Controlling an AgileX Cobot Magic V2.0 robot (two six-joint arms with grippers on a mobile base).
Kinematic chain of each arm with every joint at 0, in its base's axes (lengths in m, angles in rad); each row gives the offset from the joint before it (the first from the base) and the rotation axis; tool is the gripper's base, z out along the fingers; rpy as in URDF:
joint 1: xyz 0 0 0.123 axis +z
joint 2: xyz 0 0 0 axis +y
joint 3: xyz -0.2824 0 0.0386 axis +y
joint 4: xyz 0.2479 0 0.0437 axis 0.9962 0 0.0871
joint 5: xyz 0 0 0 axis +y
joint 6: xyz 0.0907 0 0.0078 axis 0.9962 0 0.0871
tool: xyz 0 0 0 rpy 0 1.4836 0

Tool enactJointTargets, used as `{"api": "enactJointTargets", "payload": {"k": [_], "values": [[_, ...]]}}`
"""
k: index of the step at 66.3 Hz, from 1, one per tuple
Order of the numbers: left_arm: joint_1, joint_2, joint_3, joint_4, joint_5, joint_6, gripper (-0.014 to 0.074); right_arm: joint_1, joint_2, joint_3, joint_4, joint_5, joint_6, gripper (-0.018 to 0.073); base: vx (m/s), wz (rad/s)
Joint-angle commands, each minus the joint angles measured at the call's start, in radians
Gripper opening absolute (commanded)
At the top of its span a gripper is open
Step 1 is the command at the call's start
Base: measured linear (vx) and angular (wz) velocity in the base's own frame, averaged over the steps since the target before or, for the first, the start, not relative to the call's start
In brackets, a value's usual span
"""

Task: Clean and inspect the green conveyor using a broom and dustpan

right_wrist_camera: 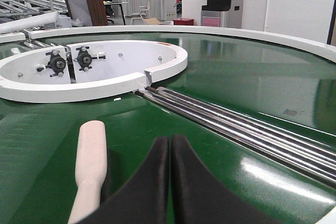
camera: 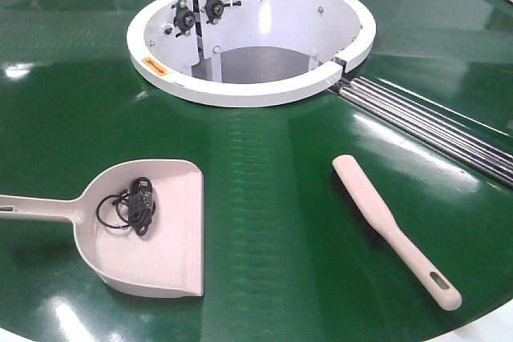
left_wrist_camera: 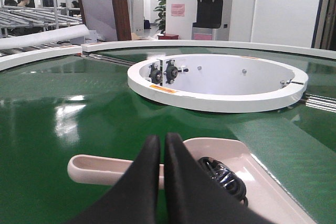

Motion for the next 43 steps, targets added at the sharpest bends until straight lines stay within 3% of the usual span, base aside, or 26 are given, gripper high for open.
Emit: {"api": "enactJointTargets", "payload": {"k": [1,43], "values": [[-0.005,-0.014,0.010,-0.008,-0.072,-0.010,-0.0006,-0.006,-0.011,0.004,-0.003,-0.071,0.000,-0.0008,0.00,0.00],[-0.005,-0.014,0.010,-0.008,-0.072,-0.010,-0.0006,-0.006,-0.011,0.004,-0.003,-0.071,0.000,-0.0008,0.00,0.00]]}}
